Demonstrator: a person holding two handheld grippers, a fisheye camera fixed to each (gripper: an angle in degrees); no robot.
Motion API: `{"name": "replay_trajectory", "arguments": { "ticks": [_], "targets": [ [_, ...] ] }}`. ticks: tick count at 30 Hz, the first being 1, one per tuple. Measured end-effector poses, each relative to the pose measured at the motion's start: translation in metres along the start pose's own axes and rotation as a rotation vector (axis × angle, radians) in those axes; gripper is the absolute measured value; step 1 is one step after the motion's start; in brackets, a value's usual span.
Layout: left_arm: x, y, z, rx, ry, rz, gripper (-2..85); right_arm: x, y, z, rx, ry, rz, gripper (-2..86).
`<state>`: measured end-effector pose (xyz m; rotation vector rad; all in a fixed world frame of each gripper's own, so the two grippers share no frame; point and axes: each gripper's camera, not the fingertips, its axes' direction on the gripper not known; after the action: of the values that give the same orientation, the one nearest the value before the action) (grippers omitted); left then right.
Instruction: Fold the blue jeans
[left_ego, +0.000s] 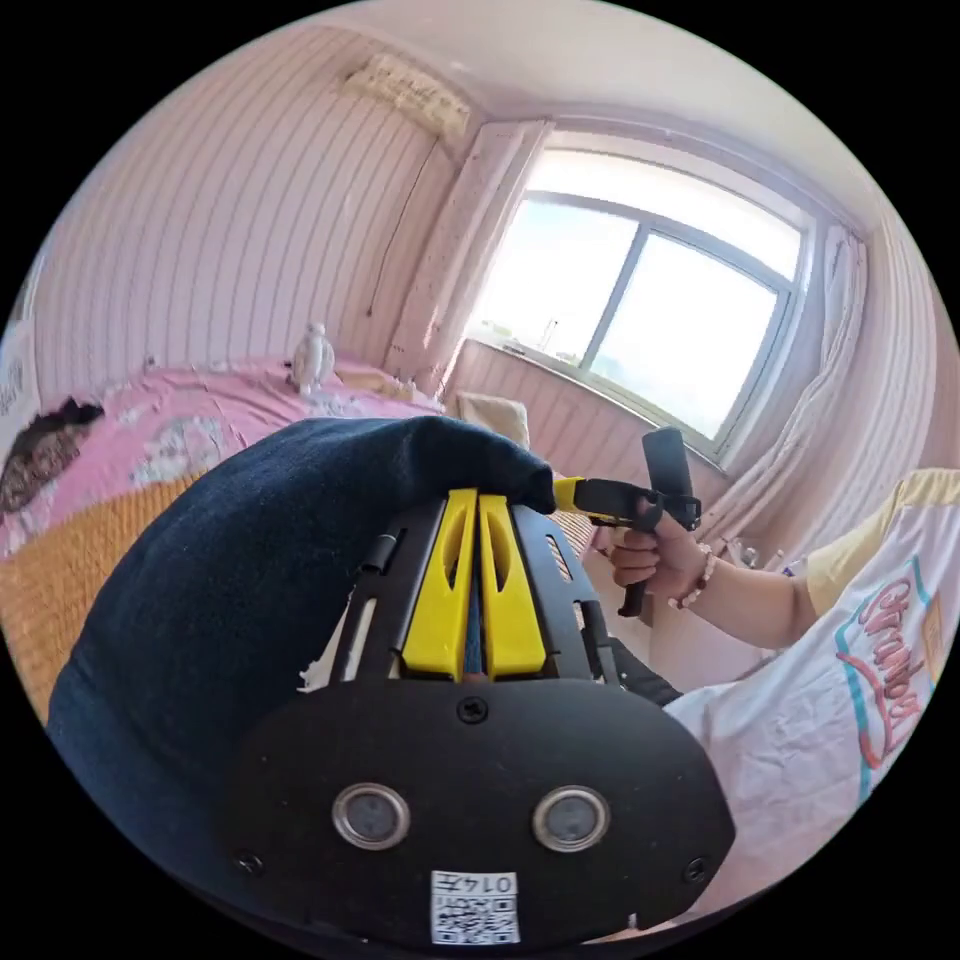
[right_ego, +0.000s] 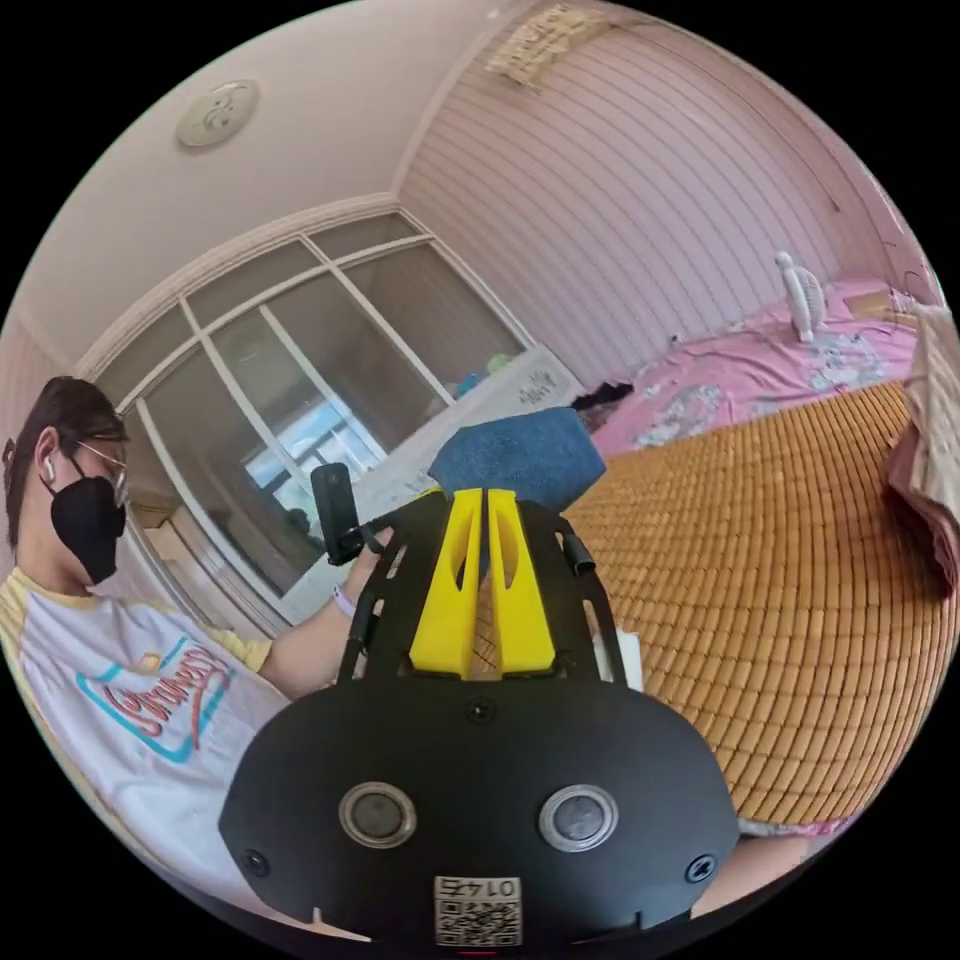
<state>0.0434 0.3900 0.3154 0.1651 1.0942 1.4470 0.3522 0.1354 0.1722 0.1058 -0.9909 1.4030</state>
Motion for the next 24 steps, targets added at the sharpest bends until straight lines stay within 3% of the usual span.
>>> {"name": "replay_trajectory", "arguments": {
  "ticks": [2, 4, 6, 9, 12, 17, 20, 24],
  "targets": [
    [-0.038, 0.072, 0.054, -0.187, 0.175, -0.238, -1.0, 0.035, 0.045, 0.015, -0.189, 0.200, 0.060, 0.4],
    [-0.051, 0.122, 0.060, -0.218, 0.241, -0.379, -1.0, 0.066, 0.092, 0.035, -0.434, 0.386, 0.122, 0.4],
    [-0.055, 0.155, 0.040, -0.214, 0.223, -0.428, -0.9, 0.070, 0.105, 0.038, -0.467, 0.395, 0.131, 0.8],
    [-0.070, 0.193, -0.021, -0.192, 0.052, -0.517, -0.8, 0.067, 0.101, 0.041, -0.434, 0.363, 0.134, 2.1],
    [-0.093, 0.229, -0.105, -0.061, -0.162, -0.678, 0.0, 0.068, 0.089, 0.056, -0.385, 0.351, 0.149, 5.2],
    [-0.125, 0.289, -0.216, 0.039, -0.619, -0.876, 11.1, 0.052, 0.075, 0.116, -0.484, 0.298, 0.049, 11.2],
    [-0.145, 0.312, -0.232, -0.038, -0.640, -0.956, 13.5, 0.030, 0.072, 0.156, -0.556, 0.271, -0.077, 12.0],
    [-0.157, 0.328, -0.225, -0.159, -0.502, -1.028, 12.8, 0.006, 0.067, 0.191, -0.606, 0.205, -0.177, 11.7]
  ]
}}
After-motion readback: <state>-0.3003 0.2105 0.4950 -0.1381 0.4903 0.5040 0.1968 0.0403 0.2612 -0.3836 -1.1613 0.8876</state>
